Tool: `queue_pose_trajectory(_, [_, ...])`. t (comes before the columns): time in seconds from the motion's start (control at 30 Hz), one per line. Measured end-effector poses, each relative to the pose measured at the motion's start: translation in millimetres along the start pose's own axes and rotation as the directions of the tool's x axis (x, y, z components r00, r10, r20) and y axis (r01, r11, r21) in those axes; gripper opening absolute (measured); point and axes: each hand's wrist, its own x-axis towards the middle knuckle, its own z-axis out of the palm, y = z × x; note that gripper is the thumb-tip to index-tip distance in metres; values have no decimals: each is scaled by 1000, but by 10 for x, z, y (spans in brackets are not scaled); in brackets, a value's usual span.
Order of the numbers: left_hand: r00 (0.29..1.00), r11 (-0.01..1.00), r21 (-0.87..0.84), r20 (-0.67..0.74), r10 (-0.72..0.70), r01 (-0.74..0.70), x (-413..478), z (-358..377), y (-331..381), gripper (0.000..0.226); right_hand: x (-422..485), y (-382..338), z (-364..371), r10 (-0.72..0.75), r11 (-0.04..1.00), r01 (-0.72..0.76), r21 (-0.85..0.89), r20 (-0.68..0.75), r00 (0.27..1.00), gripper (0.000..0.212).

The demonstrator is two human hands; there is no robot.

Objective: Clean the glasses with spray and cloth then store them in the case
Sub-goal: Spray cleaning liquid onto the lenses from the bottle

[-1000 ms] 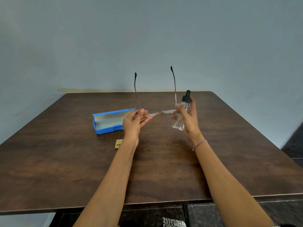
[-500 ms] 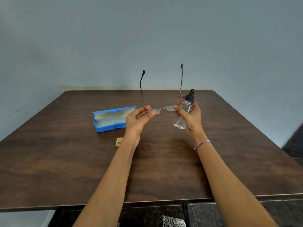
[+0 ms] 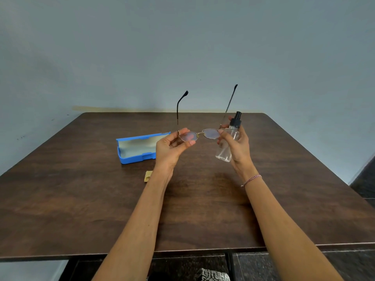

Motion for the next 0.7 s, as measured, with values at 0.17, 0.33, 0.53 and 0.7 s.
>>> queue_pose_trajectory(0.17, [992, 996, -77, -117, 39, -48, 47, -85, 20, 38, 23, -85, -96, 160, 907, -237, 349, 235, 959, 46])
queue_pose_trajectory(0.33, [988, 995, -85, -146, 40, -53, 60, -81, 5, 40, 0, -73, -110, 205, 800, -450, 398, 523, 827, 65])
queue_pose_trajectory(0.53, [989, 998, -52, -141, 40, -48, 52, -83, 5, 44, -7, -86, -97, 93, 602, -628, 492, 739, 668, 45])
queue_pose_trajectory(0.7, [990, 998, -7, -130, 58, -60, 29, -70, 15, 45, -61, -155, 2, 197, 745, -574, 340, 710, 676, 45])
